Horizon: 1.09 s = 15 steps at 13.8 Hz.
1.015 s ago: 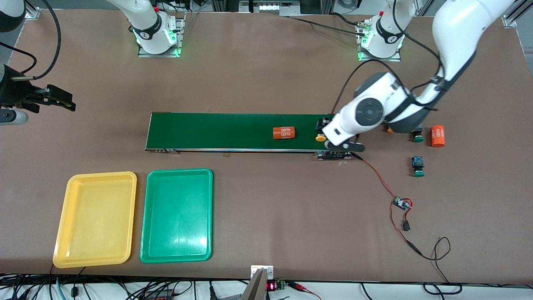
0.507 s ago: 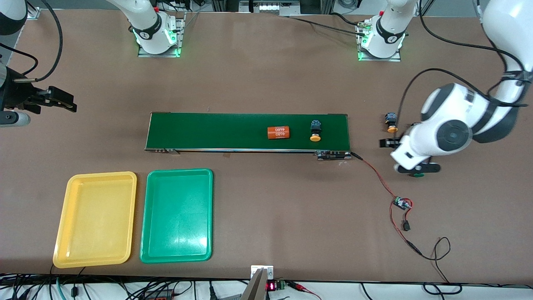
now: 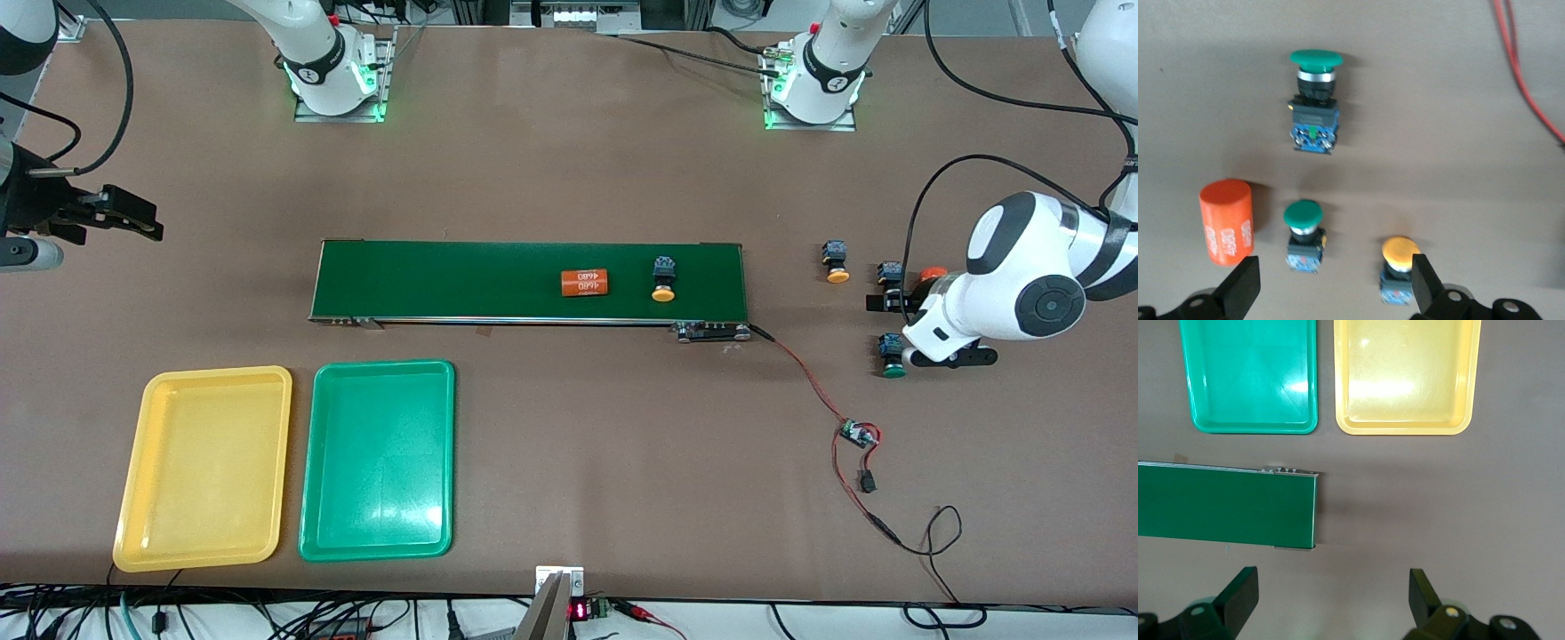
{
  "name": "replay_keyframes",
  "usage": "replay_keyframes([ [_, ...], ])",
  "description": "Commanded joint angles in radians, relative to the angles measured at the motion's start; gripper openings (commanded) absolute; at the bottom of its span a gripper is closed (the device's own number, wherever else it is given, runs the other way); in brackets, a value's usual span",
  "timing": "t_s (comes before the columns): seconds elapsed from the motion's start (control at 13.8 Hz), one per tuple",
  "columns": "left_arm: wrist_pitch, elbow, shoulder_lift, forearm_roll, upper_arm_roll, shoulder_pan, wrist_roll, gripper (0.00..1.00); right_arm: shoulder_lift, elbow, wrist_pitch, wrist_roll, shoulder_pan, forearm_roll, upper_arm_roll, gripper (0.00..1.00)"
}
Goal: Sort buttons by color to trays
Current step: 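Grasp the second orange cylinder with the left gripper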
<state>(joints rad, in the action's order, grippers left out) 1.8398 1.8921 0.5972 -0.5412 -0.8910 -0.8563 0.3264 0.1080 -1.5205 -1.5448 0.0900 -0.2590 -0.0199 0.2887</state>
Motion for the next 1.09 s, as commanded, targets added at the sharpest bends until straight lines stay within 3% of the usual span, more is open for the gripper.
replay_keyframes([
  [0.0, 0.109, 0.073, -0.115, -0.010, 0.244, 0.153, -0.160, 1.00, -0.010, -0.006, -0.032, -0.006, 0.001, 0.009, -0.002, 1.00],
  [0.07, 0.168, 0.096, -0.137, -0.008, 0.350, 0.210, -0.223, 1.00, -0.011, -0.004, -0.034, -0.006, 0.001, 0.009, -0.002, 1.00],
  [0.36, 0.473, 0.305, -0.236, -0.003, 0.607, 0.319, -0.319, 1.00, -0.014, -0.003, -0.031, -0.004, 0.001, 0.014, 0.000, 1.00],
  [0.65, 0.643, 0.424, -0.235, 0.004, 0.635, 0.306, -0.319, 0.97, -0.014, -0.003, -0.024, -0.004, 0.000, 0.015, 0.000, 1.00],
  [0.72, 0.650, 0.430, -0.234, 0.004, 0.635, 0.301, -0.322, 0.75, -0.014, -0.003, -0.024, -0.004, 0.000, 0.015, 0.000, 1.00],
  [0.8, 0.647, 0.430, -0.234, 0.004, 0.636, 0.301, -0.335, 0.47, -0.014, -0.003, -0.023, -0.004, 0.000, 0.015, 0.000, 1.00],
  [1.01, 0.642, 0.418, -0.247, 0.004, 0.641, 0.301, -0.426, 0.22, -0.014, -0.003, -0.023, -0.004, 0.000, 0.015, 0.000, 1.00],
])
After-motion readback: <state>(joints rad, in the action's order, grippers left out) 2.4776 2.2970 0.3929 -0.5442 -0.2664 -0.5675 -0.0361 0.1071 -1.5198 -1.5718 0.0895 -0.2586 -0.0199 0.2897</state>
